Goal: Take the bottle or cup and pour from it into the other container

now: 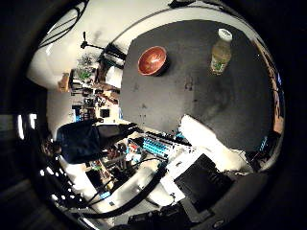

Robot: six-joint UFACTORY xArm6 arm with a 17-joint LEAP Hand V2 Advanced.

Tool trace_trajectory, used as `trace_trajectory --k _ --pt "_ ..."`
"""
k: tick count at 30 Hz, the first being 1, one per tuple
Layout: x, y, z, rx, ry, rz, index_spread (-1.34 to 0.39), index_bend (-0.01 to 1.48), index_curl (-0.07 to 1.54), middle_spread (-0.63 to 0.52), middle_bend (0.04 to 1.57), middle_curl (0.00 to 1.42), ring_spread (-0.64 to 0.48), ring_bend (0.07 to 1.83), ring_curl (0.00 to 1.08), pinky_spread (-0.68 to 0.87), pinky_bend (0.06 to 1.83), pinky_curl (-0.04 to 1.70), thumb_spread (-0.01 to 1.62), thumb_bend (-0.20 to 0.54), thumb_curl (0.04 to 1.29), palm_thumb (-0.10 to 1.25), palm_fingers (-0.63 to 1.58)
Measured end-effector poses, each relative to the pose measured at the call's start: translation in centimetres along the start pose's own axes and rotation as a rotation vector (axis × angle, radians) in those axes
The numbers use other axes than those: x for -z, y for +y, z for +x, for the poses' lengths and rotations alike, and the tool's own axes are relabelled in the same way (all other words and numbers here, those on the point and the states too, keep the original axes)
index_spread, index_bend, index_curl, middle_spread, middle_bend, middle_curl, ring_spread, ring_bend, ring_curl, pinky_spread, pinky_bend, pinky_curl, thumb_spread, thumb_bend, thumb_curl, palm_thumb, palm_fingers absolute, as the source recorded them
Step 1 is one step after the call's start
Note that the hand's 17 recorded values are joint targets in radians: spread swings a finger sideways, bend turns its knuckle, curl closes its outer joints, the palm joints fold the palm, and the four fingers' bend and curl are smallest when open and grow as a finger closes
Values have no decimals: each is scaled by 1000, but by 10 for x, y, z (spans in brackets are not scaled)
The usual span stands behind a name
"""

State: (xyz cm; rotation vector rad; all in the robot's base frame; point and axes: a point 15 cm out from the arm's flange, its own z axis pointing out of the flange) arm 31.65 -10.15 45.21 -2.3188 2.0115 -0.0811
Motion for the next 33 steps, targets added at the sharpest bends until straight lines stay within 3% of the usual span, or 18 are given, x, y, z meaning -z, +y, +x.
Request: trace_trajectory --k 6,12,16,24,33 --pt "-1 -5 -1 7 -8 9 -402 169 294 -53 201 344 128 376 225 400 693 -1 1017 -26 373 770 222" --pt "1 -15 -10 0 -74 60 -338 132 253 -4 216 348 154 399 235 399 791 15 1047 -48 293 458 139" --pt "6 -19 14 -86 -159 159 -310 143 240 26 234 351 168 426 242 408 843 20 1011 -34 277 356 111" --pt "4 -43 51 -149 -320 335 -279 151 248 60 251 347 176 453 248 411 882 15 981 -29 280 327 88" --pt "-12 -53 90 -205 -446 438 -250 155 256 82 249 339 175 463 247 406 899 6 960 -29 289 323 61"
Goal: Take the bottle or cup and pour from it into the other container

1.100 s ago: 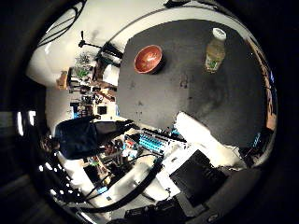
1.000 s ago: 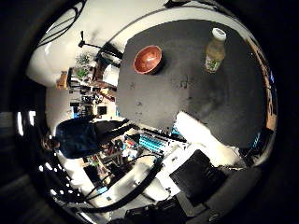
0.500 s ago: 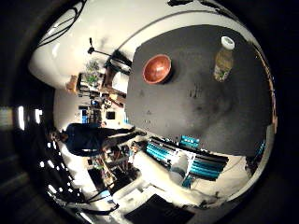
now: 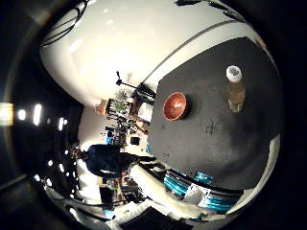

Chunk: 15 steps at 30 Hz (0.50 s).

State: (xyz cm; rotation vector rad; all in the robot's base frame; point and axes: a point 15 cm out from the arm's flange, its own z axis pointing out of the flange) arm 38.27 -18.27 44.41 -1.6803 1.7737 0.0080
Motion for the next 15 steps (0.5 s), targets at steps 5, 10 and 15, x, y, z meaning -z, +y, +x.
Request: trace_trajectory --k 5,10,15 --pt "2 -14 23 -20 -96 111 -237 157 262 85 261 340 175 455 242 406 889 0 968 -25 294 353 68" --pt "-23 -2 50 -70 -161 100 -228 158 266 94 260 337 174 454 243 407 883 -1 973 -29 293 360 71" --pt "-46 -7 67 -77 -240 130 -210 167 274 98 248 333 175 445 241 405 870 -1 980 -21 299 395 74"
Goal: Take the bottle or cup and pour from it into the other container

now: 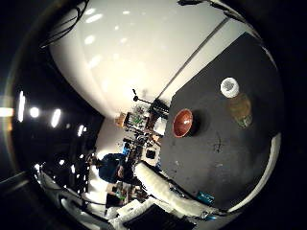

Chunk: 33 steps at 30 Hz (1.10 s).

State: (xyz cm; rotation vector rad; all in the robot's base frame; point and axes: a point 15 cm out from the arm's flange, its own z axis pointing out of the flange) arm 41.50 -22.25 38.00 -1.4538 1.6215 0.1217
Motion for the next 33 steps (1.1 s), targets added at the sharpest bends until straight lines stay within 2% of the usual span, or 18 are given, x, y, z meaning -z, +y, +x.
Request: trace_trajectory --k 6,16,21,33 --pt "-26 -1 39 -42 -113 54 -195 160 282 99 231 330 162 454 244 404 851 -1 995 -27 304 441 88" --pt "-50 13 79 -94 -156 53 -191 157 277 91 241 336 151 468 246 404 836 -1 1002 -26 302 460 102" --pt "-64 18 108 -122 -131 55 -191 156 275 81 241 337 137 479 245 395 833 -1 1002 -26 302 465 104" --pt "-95 16 105 -112 -143 15 -181 156 271 65 279 345 121 508 244 383 817 -2 998 -27 304 477 133"
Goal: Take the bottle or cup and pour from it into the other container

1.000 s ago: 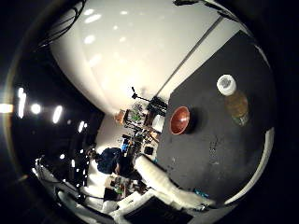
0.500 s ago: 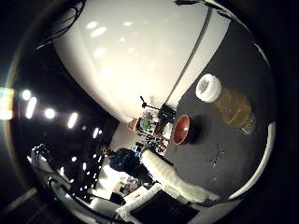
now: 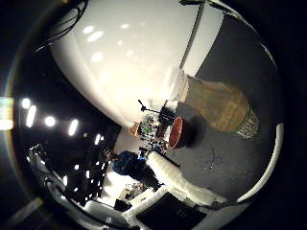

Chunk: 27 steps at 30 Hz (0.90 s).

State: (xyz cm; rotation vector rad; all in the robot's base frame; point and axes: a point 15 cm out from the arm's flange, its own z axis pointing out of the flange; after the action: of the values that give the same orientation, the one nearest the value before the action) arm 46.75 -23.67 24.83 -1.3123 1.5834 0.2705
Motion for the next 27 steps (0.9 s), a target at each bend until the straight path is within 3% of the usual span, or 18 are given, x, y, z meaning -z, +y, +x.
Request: trace_trajectory --k 10,16,21,22,23,27 --pt "-44 0 -16 29 -9 -63 -176 169 289 43 304 347 98 545 237 361 781 -5 1005 -27 303 480 220" --pt "-65 3 -23 46 -14 -102 -180 176 297 13 348 357 49 678 253 289 771 -14 1011 -21 312 516 402" --pt "-70 4 -25 50 -19 -115 -254 195 319 -77 544 426 -89 901 311 12 923 -2 1031 -11 352 637 913" --pt "-70 6 -26 47 -22 -120 -276 204 335 -100 604 456 -123 948 337 -141 1028 25 1026 -2 379 702 1137" --pt "-71 6 -26 43 -26 -123 -280 225 357 -107 648 476 -132 960 353 -203 1055 38 1013 5 397 752 1167" --pt "-76 12 -28 28 -44 -146 -268 502 498 -109 869 565 -146 1088 431 -356 1198 150 889 -17 481 873 1339"
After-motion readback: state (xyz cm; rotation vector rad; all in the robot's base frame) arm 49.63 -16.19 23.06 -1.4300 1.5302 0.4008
